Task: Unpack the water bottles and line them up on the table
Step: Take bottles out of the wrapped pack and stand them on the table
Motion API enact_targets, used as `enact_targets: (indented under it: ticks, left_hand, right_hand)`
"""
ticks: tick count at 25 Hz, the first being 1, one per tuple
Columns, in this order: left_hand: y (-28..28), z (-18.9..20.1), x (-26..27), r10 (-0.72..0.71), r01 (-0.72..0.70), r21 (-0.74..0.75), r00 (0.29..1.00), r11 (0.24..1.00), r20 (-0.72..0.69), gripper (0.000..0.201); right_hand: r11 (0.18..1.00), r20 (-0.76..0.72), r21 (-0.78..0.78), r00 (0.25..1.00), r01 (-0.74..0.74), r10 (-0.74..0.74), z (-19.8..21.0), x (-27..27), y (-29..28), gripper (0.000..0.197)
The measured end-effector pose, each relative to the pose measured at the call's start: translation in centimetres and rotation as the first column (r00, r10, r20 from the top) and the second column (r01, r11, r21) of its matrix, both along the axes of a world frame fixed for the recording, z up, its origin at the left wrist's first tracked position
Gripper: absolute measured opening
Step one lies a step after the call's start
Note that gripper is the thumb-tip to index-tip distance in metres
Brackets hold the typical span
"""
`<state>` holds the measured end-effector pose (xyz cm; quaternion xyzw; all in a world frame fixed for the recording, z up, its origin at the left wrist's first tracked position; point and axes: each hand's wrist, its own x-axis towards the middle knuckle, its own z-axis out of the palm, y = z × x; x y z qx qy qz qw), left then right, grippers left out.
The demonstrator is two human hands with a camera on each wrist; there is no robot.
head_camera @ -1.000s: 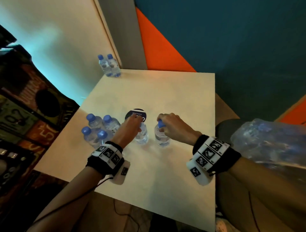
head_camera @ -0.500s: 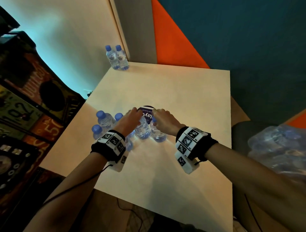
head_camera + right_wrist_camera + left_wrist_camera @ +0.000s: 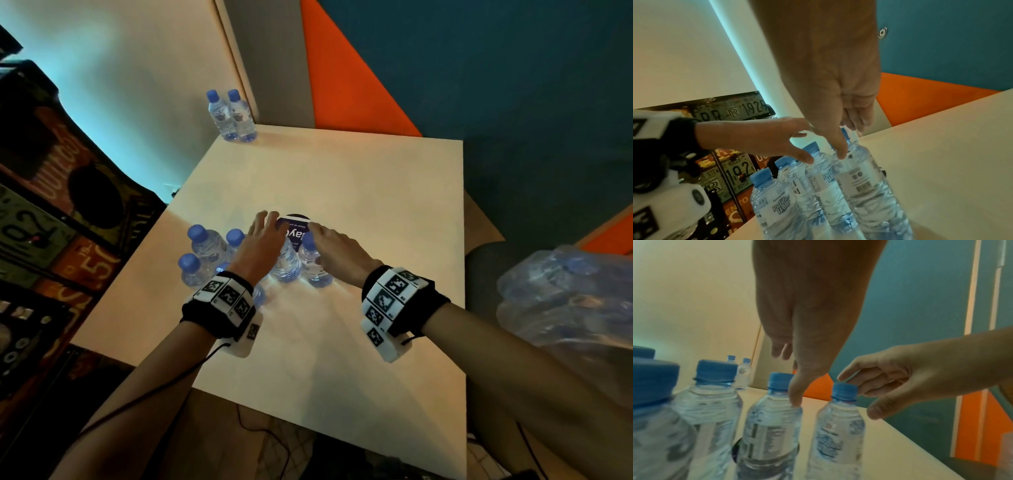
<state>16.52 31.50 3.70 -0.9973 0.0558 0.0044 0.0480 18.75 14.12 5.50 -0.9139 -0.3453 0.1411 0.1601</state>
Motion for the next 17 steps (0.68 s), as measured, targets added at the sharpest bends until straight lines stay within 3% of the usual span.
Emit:
enact_targets:
  ticks: [2,5,8,13,15,17]
  left_hand:
    - [-2.4,0.7,-1.4,-0.036,0.044,-0.049,0.985,0.998,0.169,0.054]
    - [-8.3,0.6,-3.8,-0.182,0.204,-0.058,0.947,0.977,0.265,0.051]
    - [-15.4,-0.7,-5.8,-0.340,0.365,-0.089,0.915,0.927,0.216,0.042]
    - [-28.1,-2.2,-8.0,-0.564,0.566,-0.137,0.824,0.813,0.059,0.026]
    - [-33.1,-2.7,-8.3,-0.622,0.605,-0.232,0.783,0.762,-0.002,0.029]
    - [-37.2,-3.3,-8.2,-0.606,0.530,-0.380,0.788,0.758,-0.108,0.033]
  right_hand:
    - [1.000,0.042,-0.029,0.999,-0.004,0.005,-0.1,-1.0,-2.4,0.041]
    - [0.992,0.069,-0.123,0.998,0.010,-0.002,-0.4,-2.9,-8.0,0.023]
    - [0.974,0.037,-0.204,0.995,0.100,-0.095,-1.8,-5.3,-14.9,0.022]
    - [0.936,-0.089,-0.205,0.947,0.287,-0.310,-4.9,-9.7,-27.2,0.023]
    - [0.909,-0.136,-0.200,0.909,0.365,-0.394,-6.6,-11.4,-32.3,0.020]
    - [0.865,-0.171,-0.201,0.853,0.460,-0.493,-7.9,-12.2,-36.7,0.015]
